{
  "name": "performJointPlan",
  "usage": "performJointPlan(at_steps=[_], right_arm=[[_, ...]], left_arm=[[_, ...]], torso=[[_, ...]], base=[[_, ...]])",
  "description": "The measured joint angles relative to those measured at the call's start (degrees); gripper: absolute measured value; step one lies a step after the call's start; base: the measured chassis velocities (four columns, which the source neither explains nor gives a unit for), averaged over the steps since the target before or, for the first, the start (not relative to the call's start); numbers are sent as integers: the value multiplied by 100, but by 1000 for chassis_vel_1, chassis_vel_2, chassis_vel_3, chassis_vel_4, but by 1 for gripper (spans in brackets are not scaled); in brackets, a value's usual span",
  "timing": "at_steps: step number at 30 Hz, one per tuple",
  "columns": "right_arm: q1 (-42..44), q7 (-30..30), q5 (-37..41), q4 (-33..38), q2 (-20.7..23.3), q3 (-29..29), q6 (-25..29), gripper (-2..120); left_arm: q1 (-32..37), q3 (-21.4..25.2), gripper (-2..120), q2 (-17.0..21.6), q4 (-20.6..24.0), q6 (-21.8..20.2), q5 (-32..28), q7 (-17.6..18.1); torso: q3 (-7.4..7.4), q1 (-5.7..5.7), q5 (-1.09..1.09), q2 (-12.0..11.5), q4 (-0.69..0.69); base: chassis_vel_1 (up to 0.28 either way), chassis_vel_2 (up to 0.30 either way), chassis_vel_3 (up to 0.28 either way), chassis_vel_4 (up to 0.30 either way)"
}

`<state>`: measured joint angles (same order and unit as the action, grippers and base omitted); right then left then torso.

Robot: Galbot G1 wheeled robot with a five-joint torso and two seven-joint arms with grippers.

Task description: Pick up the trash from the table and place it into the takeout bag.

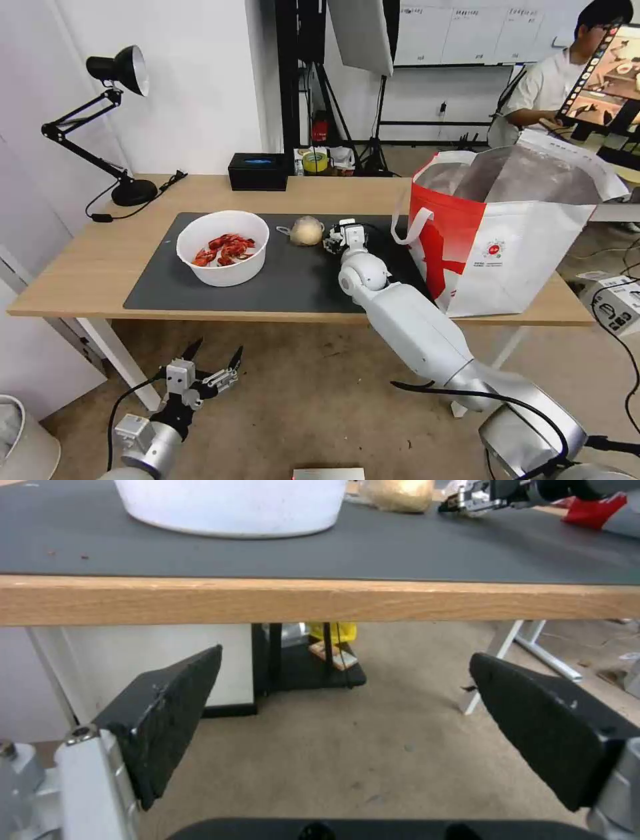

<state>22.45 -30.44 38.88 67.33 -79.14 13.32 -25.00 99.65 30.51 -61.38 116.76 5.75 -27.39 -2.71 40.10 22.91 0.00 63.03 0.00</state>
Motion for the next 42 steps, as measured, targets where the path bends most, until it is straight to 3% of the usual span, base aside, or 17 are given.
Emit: performJointPlan(at_steps=[11, 13, 18, 24, 26, 31, 38, 42], right_arm=[[100, -27, 83, 159, 99, -66, -5, 24], [183, -26, 133, 371, 200, -80, 49, 13], [331, 26, 224, 960, 456, -92, 124, 0], [640, 69, 377, 1845, 820, -121, 139, 0], [949, 155, 434, 2490, 1059, -183, 142, 0], [1349, 332, 545, 3345, 1343, -349, 150, 0], [1891, 865, 538, 4447, 1908, -945, 261, 0], [2186, 1409, 510, 4920, 2367, -1616, 630, 0]], left_arm=[[15, -41, 100, -22, 16, 5, 2, 6], [24, -58, 100, -37, 33, 5, 10, 7], [70, -54, 100, -59, 104, 5, 25, 10], [156, -6, 100, -76, 182, 6, 57, 14], [202, 9, 100, -86, 233, 6, 68, 15], [250, -10, 100, -115, 305, 5, 64, 16], [253, -76, 100, -155, 350, -1, 120, 15], [248, -109, 100, -185, 351, -1, 154, 15]], torso=[[0, 0, 0, 0, 0], [1, 0, 0, 0, -1], [1, 0, 1, 0, -1], [0, 0, 1, 0, 0], [0, 0, 1, -1, 0], [0, 0, 1, 0, 0], [0, 0, 2, 0, 0], [0, 0, 1, 0, -2]], base=[[0, 0, 0, 0], [0, 0, 0, 0], [0, 0, 0, 0], [0, 0, 0, 0], [0, 0, 0, 0], [0, 0, 0, 0], [0, 0, 0, 0], [0, 0, 0, 0]])
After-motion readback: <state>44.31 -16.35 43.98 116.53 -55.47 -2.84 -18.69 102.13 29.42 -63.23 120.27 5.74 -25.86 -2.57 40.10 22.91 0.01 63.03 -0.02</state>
